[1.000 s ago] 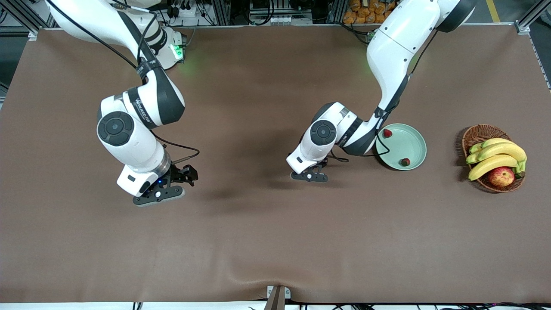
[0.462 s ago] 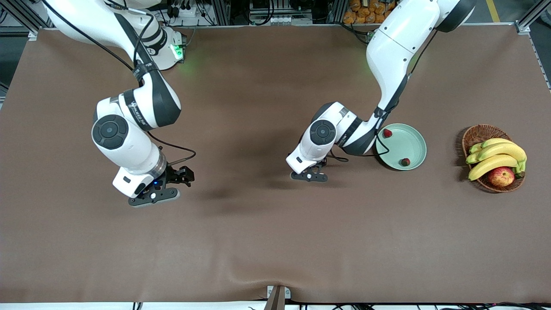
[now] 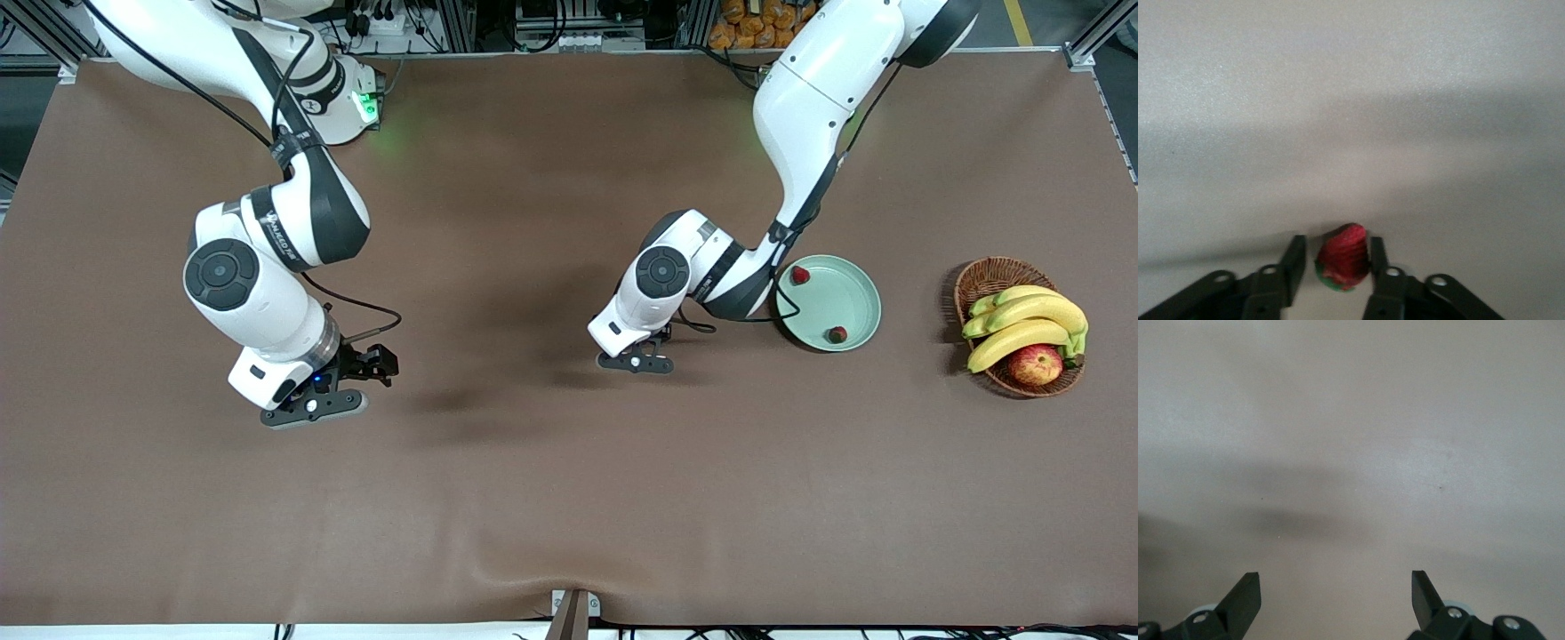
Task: Collect all strawberries into plate
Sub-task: 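Place the strawberry on the plate while the right gripper retracts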
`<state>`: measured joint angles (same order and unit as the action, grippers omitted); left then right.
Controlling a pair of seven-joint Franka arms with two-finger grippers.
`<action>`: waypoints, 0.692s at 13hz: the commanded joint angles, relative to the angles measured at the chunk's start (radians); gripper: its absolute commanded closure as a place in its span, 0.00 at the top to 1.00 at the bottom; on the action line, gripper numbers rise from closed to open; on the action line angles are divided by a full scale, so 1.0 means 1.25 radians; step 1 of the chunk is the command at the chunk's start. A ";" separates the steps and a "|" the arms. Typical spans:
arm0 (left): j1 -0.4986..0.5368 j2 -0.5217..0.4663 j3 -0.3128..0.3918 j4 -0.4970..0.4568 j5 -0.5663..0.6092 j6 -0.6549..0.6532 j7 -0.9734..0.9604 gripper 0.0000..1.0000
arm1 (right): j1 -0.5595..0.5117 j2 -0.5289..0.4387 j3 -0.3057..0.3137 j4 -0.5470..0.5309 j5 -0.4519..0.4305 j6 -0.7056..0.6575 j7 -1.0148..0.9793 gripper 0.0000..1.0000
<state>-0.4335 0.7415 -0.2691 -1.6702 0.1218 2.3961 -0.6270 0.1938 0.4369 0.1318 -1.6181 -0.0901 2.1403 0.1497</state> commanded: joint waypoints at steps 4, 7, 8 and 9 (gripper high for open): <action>-0.009 0.003 0.005 0.016 0.017 0.004 -0.021 0.05 | -0.021 -0.017 0.015 -0.019 0.013 0.001 0.004 1.00; 0.007 -0.035 0.007 0.012 0.020 -0.027 -0.021 0.06 | -0.022 -0.016 0.015 -0.019 0.013 0.001 -0.007 1.00; 0.009 -0.051 0.008 0.008 0.022 -0.049 -0.018 0.06 | -0.022 -0.016 0.015 -0.019 0.013 0.001 -0.008 1.00; 0.025 -0.067 0.008 0.005 0.023 -0.070 -0.019 0.06 | -0.022 -0.017 0.015 -0.019 0.012 0.001 -0.008 1.00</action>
<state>-0.4205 0.7179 -0.2635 -1.6479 0.1219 2.3677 -0.6270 0.1902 0.4369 0.1318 -1.6187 -0.0893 2.1403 0.1492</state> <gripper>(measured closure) 0.674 0.000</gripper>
